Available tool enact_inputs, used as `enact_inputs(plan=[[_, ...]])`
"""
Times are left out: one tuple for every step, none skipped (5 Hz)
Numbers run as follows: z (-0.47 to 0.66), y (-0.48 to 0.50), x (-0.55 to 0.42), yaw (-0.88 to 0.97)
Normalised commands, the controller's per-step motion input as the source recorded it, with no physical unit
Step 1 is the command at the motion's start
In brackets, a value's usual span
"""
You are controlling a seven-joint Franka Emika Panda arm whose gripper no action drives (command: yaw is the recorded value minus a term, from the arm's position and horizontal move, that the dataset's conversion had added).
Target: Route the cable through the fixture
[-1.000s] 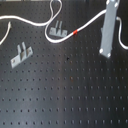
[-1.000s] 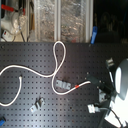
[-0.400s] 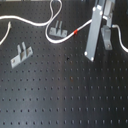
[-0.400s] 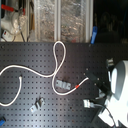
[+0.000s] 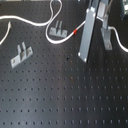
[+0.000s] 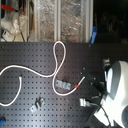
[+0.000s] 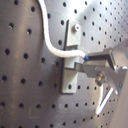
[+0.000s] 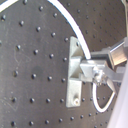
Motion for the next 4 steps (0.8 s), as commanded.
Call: enact_inputs(plan=[[0.11,0.063,-0.218,0.03],[0.09,0.083,-0.243,0.07],[0.08,0.077,-0.223,0.09],[0.06,0.035,-0.136,0.09]])
